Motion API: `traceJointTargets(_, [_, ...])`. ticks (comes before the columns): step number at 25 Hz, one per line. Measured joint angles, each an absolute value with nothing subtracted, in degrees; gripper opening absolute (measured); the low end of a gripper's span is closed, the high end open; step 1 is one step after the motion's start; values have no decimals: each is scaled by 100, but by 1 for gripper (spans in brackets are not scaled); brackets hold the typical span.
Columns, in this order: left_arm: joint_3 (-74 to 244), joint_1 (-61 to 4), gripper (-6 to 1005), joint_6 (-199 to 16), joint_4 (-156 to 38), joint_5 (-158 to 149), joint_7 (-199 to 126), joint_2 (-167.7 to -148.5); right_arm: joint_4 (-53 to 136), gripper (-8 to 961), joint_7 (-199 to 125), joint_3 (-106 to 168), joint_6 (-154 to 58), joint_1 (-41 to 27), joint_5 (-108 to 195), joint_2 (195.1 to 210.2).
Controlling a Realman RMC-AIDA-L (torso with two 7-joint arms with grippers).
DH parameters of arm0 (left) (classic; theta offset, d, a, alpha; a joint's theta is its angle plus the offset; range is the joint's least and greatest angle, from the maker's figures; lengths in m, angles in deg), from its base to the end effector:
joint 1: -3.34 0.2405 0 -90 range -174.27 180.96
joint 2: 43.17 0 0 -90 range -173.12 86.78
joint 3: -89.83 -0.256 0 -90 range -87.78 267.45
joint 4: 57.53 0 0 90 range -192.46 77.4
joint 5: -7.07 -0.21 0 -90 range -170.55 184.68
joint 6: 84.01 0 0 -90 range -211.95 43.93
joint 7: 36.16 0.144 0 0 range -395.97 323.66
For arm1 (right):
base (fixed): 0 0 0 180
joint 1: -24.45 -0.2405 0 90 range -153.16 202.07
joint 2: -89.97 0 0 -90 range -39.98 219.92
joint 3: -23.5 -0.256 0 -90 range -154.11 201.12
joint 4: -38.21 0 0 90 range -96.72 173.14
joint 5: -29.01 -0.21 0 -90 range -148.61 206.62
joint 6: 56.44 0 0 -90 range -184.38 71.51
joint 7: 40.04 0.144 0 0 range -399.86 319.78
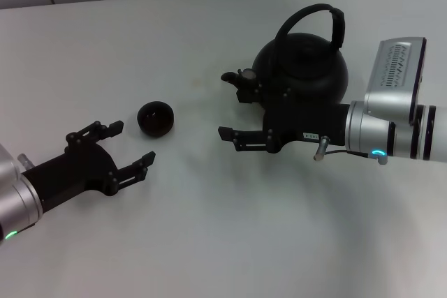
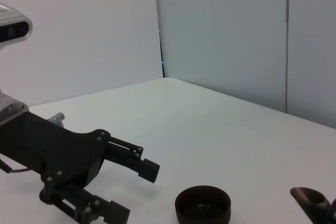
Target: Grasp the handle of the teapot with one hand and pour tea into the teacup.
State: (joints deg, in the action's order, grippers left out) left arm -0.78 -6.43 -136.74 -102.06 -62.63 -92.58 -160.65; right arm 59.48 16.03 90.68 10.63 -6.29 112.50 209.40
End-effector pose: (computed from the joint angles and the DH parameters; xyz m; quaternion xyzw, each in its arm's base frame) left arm -0.2947 0.2898 -0.0601 -0.9307 -0.1509 -0.1741 0.2842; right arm 0.2618 0.3337 -0.0729 -0.9395 0.1556 0.2290 0.2017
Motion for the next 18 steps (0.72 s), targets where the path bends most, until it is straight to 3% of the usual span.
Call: traceJointTargets(18, [-87, -606, 791, -13674, -10227, -6263, -9258, -16061, 5957, 825, 1612, 9065, 1061, -622, 11250, 20947])
